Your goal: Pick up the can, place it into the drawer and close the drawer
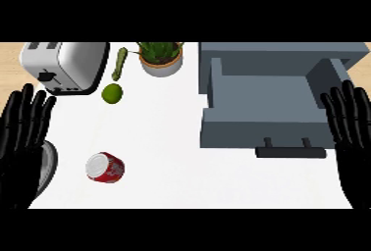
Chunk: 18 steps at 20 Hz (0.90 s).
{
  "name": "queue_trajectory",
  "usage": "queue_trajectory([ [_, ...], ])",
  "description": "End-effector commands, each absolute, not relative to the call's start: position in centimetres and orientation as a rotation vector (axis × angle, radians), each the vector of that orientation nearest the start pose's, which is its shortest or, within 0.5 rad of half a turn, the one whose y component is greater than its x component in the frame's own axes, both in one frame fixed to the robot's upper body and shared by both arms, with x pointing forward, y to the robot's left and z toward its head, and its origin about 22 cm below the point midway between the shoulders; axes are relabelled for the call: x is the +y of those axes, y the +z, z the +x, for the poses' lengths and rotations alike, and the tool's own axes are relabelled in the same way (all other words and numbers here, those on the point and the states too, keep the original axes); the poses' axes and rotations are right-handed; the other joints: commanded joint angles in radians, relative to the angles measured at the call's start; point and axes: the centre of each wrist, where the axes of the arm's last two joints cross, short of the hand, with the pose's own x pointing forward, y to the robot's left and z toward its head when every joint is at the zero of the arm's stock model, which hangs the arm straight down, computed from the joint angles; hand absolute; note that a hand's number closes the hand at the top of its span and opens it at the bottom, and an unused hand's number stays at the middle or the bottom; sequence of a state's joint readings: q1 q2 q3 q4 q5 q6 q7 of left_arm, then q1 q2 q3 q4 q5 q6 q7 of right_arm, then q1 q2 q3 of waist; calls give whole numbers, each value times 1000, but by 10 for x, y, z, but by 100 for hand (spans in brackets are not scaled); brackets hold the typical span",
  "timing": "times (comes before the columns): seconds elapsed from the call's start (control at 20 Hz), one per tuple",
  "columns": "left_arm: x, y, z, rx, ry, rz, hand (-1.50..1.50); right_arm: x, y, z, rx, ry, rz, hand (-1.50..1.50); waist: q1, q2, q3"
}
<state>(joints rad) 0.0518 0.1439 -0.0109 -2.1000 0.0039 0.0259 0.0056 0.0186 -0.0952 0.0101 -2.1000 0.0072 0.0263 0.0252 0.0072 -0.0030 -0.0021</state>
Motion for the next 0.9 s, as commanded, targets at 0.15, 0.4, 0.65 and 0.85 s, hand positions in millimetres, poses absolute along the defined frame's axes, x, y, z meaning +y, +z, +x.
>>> queue_trajectory([
  [0.15,252,123,154,-2072,-18,218,-150,-253,131,212,-2102,65,-56,-150,2,1,2],
  [0.4,260,87,124,-1683,264,317,-150,-249,104,202,-1824,-59,-175,-150,20,1,2],
  [0.65,258,120,102,-1636,301,328,-150,-237,113,205,-1796,-68,-165,-150,3,2,2],
  [0.85,256,127,112,-1672,313,336,-150,-264,95,195,-1810,-90,-162,-150,-8,2,3],
])
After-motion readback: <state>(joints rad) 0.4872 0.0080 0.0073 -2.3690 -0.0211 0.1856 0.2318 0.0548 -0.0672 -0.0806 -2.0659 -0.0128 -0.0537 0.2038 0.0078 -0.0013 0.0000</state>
